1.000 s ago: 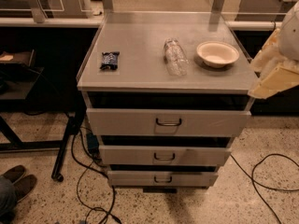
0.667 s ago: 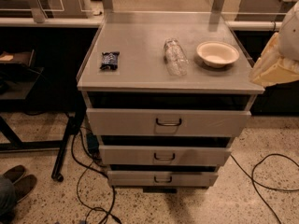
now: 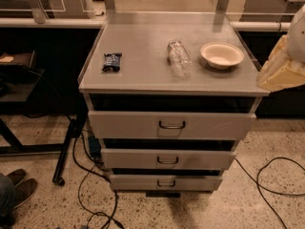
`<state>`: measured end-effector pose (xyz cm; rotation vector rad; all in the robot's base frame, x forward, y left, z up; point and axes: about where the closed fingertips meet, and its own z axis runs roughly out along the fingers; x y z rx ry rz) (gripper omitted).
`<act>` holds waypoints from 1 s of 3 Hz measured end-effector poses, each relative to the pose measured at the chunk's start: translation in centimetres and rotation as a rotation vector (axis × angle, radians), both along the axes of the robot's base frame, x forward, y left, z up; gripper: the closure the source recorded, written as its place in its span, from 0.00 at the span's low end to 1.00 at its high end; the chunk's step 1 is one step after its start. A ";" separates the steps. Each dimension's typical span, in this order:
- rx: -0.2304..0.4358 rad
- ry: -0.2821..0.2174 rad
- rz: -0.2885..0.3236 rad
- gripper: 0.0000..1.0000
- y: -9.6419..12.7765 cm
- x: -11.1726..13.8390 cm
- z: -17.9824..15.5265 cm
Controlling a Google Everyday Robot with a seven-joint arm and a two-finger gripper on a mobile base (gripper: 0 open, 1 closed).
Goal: Open middle drawer
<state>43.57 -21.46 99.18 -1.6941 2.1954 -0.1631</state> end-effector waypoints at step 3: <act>-0.015 0.150 -0.105 1.00 -1.6 -4.1 -14.8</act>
Offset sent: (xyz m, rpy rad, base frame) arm -0.0668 -0.0239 -0.1832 -0.0278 0.2162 -0.1388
